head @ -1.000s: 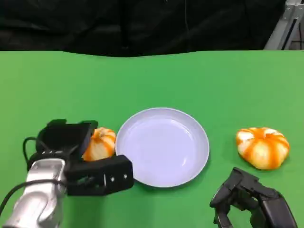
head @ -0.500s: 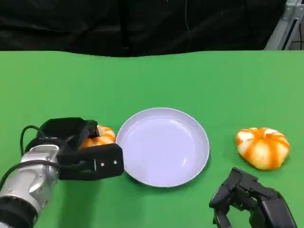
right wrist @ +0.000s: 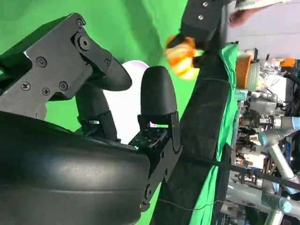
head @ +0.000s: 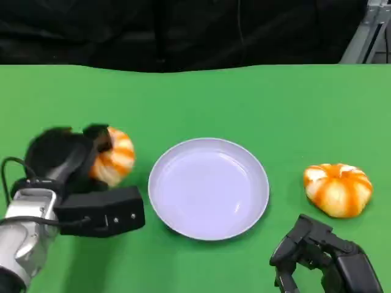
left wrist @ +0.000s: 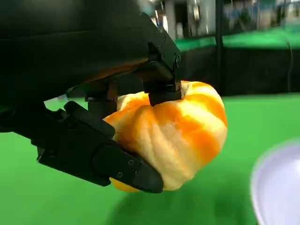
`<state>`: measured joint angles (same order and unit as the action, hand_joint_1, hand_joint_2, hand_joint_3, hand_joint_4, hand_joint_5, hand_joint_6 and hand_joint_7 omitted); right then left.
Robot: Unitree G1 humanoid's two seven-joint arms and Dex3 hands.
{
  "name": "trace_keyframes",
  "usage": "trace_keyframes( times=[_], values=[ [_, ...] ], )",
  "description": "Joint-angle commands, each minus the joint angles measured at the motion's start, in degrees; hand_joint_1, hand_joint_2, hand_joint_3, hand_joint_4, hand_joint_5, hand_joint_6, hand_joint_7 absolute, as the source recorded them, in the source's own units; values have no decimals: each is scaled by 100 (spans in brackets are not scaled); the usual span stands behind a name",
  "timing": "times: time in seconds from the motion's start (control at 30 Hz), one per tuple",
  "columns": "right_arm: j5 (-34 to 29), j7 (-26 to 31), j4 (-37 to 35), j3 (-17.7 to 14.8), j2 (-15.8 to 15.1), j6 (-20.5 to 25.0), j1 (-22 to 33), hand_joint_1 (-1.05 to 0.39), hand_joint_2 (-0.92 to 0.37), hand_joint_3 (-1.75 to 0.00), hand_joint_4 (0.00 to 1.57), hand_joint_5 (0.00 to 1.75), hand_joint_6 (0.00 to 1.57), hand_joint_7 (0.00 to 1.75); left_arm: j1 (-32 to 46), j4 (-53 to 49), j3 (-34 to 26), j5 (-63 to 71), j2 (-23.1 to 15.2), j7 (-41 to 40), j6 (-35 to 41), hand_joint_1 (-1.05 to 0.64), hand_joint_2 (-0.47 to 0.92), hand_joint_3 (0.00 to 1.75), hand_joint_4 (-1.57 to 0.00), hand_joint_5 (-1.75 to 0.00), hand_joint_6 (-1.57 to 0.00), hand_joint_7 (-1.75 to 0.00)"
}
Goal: Grasp the bread from the table and place it into the plate.
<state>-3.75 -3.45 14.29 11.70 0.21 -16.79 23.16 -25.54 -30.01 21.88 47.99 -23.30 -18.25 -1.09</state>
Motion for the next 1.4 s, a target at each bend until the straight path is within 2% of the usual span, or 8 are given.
trace_keyframes(
  times=[0.03,0.27,0.8,0.93,1.03,1.1,1.23,1.4],
  values=[
    [29,26,-36,-46,-22,-45,3,-6,-39,-130,65,170,66,149,155,631,-143,-180,-134,-68,-306,-17,48,97,-90,-175,-72,-175],
    [28,27,-55,-34,-8,-51,-12,-6,-38,-131,65,171,65,150,122,1118,-201,-858,227,506,-751,-18,39,128,-94,-175,-76,-175],
    [42,46,-41,38,18,-47,16,-7,-37,-132,64,170,66,147,-406,691,302,-1003,1224,1453,-671,-18,40,122,-96,-175,-76,-172],
    [19,55,-18,52,26,-28,29,-7,-37,-132,64,170,66,146,-441,609,306,-1115,1387,1743,-475,-15,39,119,-92,-175,-76,-146],
    [18,62,-2,67,42,-11,36,-6,-37,-133,64,170,66,146,-474,717,390,-1052,1354,2183,-231,-21,66,63,-66,-165,-72,-80],
    [7,80,-1,74,59,1,39,-8,-37,-132,64,170,66,147,-549,838,527,-990,1226,2757,-39,-41,84,30,-28,-112,-21,-45],
    [-16,99,2,77,60,8,39,-9,-38,-131,64,170,66,147,-594,988,664,-824,1088,3175,122,-57,92,17,-6,-95,-1,-24],
    [-12,97,-14,60,48,10,22,-8,-38,-130,64,169,66,146,-634,1189,799,-595,921,3515,256,-74,92,22,0,-86,0,-30]
  ],
)
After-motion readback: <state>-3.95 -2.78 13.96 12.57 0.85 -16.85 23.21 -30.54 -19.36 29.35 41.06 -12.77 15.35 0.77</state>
